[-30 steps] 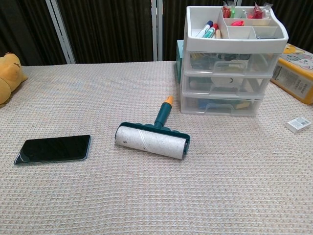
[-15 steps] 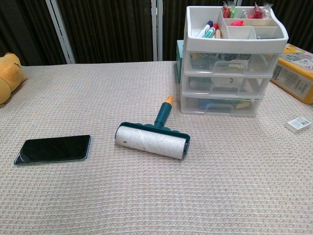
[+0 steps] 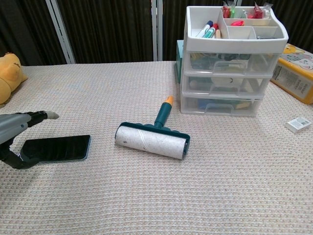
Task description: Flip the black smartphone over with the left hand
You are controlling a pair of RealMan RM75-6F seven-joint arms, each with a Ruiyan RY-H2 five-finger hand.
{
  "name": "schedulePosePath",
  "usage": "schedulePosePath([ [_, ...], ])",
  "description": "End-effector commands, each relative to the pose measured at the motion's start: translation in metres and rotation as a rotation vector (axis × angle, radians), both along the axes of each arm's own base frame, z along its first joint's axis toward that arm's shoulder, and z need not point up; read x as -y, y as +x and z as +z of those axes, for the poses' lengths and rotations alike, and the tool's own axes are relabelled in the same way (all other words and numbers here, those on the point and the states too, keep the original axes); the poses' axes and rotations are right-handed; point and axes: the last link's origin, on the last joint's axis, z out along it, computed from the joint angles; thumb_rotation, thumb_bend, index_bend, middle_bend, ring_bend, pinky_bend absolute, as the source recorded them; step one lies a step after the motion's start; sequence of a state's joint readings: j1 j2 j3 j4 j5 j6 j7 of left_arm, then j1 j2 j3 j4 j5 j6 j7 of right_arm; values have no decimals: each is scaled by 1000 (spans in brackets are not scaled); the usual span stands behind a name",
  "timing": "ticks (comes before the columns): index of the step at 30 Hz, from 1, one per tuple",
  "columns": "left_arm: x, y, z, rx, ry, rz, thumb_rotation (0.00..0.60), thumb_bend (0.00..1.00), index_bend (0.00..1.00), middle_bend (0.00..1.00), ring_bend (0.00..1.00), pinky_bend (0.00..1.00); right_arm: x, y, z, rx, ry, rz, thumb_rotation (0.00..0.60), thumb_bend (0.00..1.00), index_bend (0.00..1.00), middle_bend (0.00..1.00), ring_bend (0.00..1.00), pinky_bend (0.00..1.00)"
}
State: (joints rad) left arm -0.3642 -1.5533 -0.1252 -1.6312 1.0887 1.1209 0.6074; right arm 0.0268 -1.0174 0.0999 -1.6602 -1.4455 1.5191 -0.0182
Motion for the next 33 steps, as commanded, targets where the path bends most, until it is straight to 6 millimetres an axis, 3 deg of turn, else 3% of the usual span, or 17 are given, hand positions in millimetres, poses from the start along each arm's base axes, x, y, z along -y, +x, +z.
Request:
schedulePosePath([
  [1, -4, 2, -8, -11, -6, 8, 600, 369, 0, 0, 0, 0, 0, 0, 0, 1, 0, -1, 600, 0, 0, 0, 0, 0],
  [22, -17, -3, -29, -26, -18, 43, 600, 377, 0, 0, 0, 0, 2, -5, 1, 2, 1, -18, 600, 0, 0, 0, 0, 0],
  [33, -16, -6, -32, -20, -28, 56, 600, 471, 68, 18, 0, 24, 3, -6, -1, -4, 7, -25, 600, 0, 0, 0, 0, 0],
])
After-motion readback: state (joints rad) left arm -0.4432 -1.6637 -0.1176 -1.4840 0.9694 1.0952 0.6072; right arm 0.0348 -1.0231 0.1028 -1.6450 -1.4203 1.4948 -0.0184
